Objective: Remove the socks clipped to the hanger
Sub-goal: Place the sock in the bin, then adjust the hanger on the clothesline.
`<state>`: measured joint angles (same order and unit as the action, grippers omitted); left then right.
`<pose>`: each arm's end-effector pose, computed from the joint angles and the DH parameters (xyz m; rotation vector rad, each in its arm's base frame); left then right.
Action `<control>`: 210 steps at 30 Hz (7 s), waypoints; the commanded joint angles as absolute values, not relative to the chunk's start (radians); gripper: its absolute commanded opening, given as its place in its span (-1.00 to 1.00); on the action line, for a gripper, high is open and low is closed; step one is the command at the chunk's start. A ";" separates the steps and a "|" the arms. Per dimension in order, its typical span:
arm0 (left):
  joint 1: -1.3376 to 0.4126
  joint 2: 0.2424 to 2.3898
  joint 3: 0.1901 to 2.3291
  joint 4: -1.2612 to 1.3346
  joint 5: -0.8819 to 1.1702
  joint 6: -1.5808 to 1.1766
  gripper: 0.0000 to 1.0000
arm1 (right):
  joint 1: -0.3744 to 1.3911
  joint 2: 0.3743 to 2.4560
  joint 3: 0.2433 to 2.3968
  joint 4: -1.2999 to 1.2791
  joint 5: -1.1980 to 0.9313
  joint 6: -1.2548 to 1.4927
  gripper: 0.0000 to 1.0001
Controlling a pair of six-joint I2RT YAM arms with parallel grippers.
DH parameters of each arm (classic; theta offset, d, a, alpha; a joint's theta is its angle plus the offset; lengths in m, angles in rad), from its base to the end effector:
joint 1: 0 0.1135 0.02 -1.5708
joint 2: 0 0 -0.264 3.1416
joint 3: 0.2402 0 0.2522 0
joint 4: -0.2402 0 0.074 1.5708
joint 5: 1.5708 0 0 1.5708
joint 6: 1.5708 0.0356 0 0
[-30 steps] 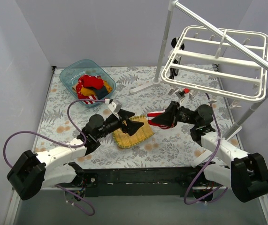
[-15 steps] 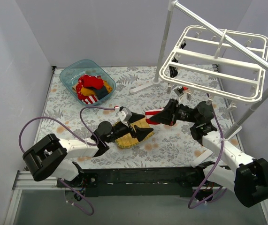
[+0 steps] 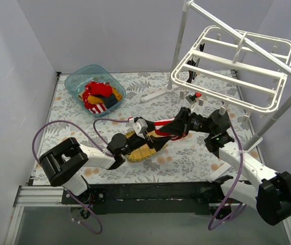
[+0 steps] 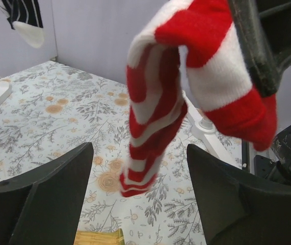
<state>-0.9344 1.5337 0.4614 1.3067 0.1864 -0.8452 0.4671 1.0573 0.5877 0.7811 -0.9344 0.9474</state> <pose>0.1647 -0.2340 0.2162 0.2488 1.5176 -1.5931 0.1893 0.1275 0.3153 -0.5846 1.5278 1.7151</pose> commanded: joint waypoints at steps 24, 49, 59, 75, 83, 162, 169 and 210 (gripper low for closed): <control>-0.971 1.434 0.517 1.270 -0.300 -0.934 -1.00 | 0.485 0.942 0.657 0.408 -0.580 0.692 0.55; -0.366 1.615 1.149 0.310 -0.572 -1.184 -1.00 | 0.486 0.882 0.477 0.325 -0.075 0.730 0.91; -0.169 1.917 1.353 -0.023 -0.508 -1.400 -0.76 | 0.486 0.905 0.456 0.307 -0.084 0.710 0.96; -0.103 1.747 1.299 -0.032 -0.549 -1.416 0.37 | 0.486 0.940 0.436 0.339 -0.054 0.742 0.97; -0.103 1.640 1.235 -0.031 -0.542 -1.419 0.15 | 0.488 0.965 0.423 0.360 0.023 0.772 0.97; -0.379 1.143 1.330 -0.061 0.402 -1.235 0.29 | 0.387 1.516 1.106 0.526 -0.344 0.428 -0.97; -0.521 1.252 1.428 -0.055 0.419 -1.193 0.28 | 0.387 1.448 1.062 0.509 -0.417 0.443 -0.97; -0.804 1.526 1.939 -0.531 0.287 -0.646 -0.91 | 0.388 1.350 1.035 0.428 -0.515 0.456 -0.97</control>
<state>-0.8074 1.4902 1.8431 -0.4057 0.3115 -0.7372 0.3874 1.3808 1.0023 0.4221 -0.5007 0.4671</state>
